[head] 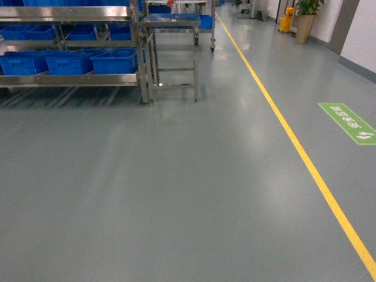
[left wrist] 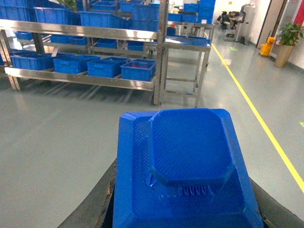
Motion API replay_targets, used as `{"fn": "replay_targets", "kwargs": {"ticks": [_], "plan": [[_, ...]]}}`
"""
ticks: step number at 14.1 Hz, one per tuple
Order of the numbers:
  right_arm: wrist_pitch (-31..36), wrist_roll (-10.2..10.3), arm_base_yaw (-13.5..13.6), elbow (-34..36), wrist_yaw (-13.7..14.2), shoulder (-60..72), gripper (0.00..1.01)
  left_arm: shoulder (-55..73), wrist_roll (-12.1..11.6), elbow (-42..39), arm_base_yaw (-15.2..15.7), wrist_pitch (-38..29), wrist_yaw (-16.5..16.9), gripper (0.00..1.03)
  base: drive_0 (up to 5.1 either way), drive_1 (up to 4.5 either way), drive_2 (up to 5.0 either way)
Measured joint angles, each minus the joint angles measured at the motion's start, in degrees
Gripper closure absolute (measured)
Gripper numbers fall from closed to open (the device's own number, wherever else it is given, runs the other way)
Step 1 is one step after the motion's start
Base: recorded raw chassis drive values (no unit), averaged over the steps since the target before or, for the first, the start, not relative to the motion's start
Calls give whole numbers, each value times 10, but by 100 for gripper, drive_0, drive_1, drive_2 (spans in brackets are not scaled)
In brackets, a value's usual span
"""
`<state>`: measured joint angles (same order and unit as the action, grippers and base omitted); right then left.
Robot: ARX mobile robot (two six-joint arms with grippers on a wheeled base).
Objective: Pick blue part to blue bin on bottom shelf
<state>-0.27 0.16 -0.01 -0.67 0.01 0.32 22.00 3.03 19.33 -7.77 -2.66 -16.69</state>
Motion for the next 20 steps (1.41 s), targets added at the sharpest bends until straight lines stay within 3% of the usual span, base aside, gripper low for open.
{"fn": "replay_targets", "kwargs": {"ticks": [20], "plan": [[1,0,0,0,0,0,3,1,0,-1,0,1,0,59,-6,397,-410]]}}
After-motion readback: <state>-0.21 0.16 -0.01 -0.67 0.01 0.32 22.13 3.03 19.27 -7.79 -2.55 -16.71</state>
